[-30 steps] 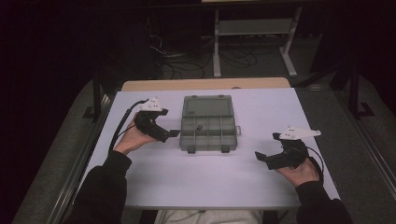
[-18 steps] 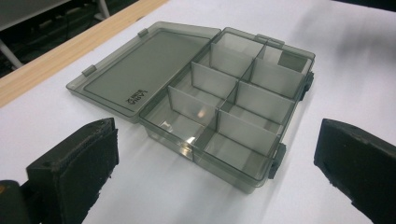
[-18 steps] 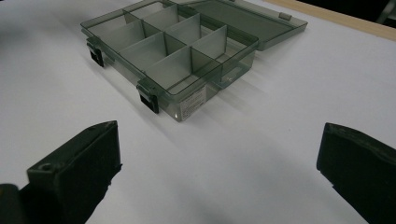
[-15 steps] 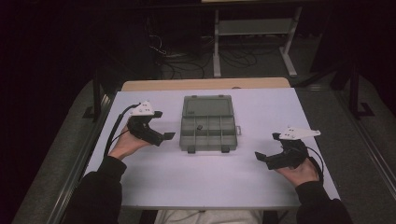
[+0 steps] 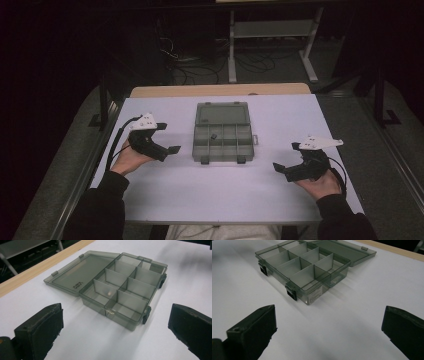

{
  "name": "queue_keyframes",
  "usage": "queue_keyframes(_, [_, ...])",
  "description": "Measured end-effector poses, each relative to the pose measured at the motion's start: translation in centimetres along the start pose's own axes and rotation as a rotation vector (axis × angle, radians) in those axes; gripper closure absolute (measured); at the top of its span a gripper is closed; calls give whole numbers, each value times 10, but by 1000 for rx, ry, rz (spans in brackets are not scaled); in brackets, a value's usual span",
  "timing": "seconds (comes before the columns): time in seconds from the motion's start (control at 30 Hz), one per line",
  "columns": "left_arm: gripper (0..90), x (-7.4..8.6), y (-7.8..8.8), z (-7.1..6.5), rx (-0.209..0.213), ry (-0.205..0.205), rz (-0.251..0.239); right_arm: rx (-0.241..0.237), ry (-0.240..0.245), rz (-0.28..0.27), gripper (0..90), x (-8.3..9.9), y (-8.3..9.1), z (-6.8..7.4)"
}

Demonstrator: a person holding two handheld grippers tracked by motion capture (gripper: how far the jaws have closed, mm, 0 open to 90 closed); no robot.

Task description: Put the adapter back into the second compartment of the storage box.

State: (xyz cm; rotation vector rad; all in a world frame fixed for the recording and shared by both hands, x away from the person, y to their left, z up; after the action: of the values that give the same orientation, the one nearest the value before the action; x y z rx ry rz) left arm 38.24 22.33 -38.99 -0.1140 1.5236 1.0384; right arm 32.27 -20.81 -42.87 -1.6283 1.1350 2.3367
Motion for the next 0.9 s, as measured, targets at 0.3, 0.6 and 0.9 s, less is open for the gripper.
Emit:
queue_keyframes(0.3, [0, 13, 11, 5, -37, 43, -19, 1, 0, 1, 0, 0, 0, 0])
queue_keyframes(0.6, [0, 28, 24, 12, -82, 91, -42, -3, -2, 0, 0, 0, 0, -1])
queue_keyframes(0.9, [4, 41, 38, 15, -93, 123, -61, -8, 0, -1, 0, 0, 0, 0])
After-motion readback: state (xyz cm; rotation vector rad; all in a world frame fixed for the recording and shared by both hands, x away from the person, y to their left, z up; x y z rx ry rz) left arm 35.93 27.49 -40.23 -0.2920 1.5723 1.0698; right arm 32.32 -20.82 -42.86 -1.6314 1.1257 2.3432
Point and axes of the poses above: each handheld gripper's, and its own axes: y roughly backward along the jaws, x roughly out of its underside, z roughly to its left, the point moved 4 cm from there along -y, roughly forward along the jaws, and after that the axes turned 11 degrees about -x, right-handed, at the moved point
